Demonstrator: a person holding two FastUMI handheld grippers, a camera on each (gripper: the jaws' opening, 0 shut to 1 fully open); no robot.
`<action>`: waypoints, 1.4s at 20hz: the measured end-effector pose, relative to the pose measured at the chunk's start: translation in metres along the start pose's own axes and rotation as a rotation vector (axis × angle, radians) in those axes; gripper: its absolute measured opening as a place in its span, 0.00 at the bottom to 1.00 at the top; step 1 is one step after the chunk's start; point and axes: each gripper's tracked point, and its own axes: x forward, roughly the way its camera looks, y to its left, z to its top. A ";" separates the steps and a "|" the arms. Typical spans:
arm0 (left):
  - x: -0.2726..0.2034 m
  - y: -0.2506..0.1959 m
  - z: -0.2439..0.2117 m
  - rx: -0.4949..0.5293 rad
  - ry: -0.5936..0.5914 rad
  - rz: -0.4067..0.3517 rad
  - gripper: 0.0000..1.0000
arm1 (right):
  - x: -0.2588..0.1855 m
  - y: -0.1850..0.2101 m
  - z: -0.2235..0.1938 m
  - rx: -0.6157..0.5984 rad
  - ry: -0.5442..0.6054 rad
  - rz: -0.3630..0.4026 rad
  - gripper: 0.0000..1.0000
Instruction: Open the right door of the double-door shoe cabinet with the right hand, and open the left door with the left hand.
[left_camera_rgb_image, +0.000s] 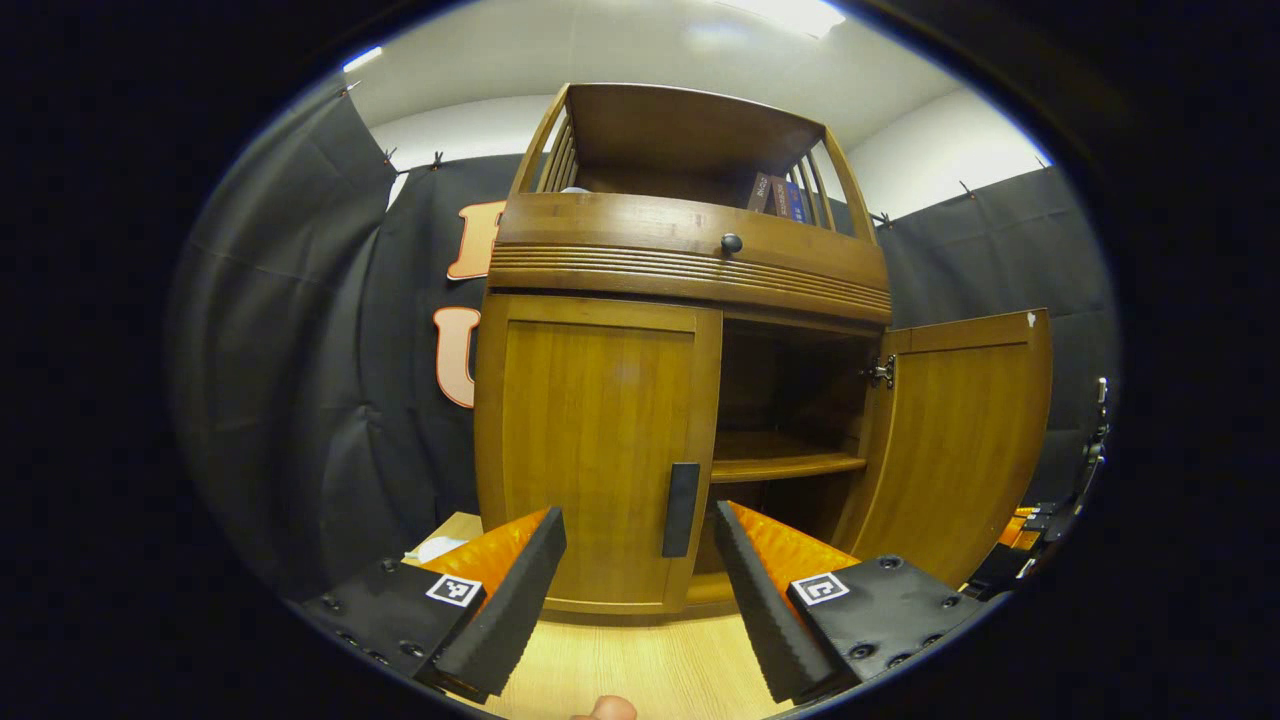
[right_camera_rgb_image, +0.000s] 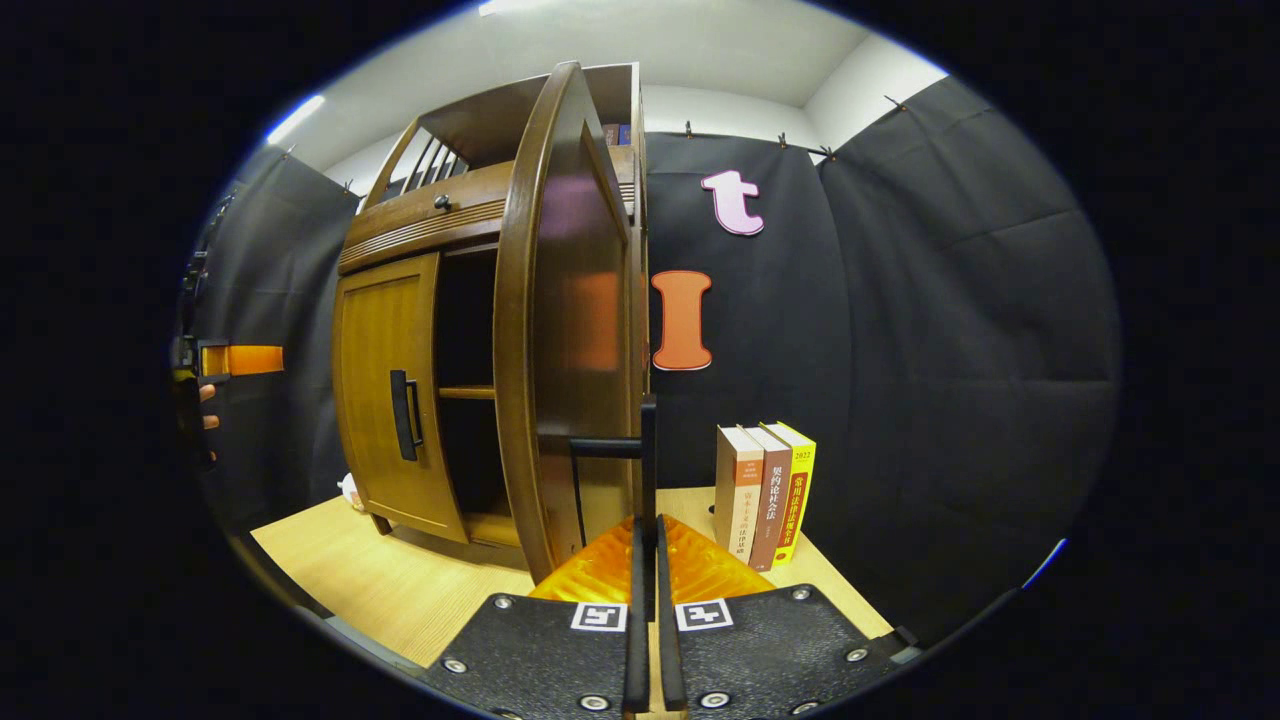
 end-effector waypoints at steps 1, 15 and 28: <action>0.003 -0.002 -0.001 0.003 0.002 -0.001 0.96 | 0.002 -0.003 0.001 0.009 -0.001 0.007 0.12; 0.054 -0.032 -0.018 0.043 0.004 -0.008 0.94 | -0.016 -0.037 -0.002 0.064 -0.002 0.061 0.04; 0.159 -0.032 -0.085 0.019 0.071 -0.018 0.95 | -0.043 -0.081 0.030 -0.028 -0.080 -0.137 0.73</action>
